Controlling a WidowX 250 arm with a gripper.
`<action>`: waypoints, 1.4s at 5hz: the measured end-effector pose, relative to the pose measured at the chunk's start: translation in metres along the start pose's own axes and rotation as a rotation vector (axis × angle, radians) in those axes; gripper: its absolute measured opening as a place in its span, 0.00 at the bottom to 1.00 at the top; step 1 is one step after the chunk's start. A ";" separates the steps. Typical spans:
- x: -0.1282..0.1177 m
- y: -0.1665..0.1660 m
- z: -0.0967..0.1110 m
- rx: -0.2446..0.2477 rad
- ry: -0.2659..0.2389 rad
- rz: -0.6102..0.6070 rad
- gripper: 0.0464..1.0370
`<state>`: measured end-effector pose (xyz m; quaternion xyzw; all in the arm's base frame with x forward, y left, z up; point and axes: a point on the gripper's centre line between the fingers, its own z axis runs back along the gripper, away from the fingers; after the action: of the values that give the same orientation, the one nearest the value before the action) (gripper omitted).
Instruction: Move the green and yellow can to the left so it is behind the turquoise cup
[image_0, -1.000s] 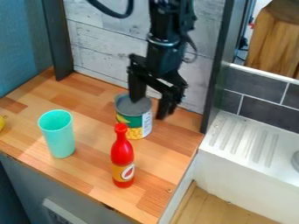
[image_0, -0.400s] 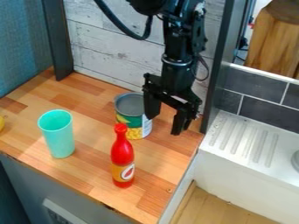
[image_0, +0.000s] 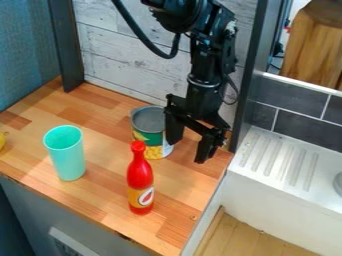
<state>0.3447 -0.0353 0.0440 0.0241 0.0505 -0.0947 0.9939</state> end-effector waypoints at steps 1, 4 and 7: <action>0.001 0.002 -0.008 0.008 0.013 -0.001 0.96; -0.013 0.093 -0.001 0.041 0.027 0.217 0.96; -0.038 0.168 0.007 0.064 0.055 0.356 0.96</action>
<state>0.3402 0.1363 0.0617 0.0667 0.0697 0.0820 0.9920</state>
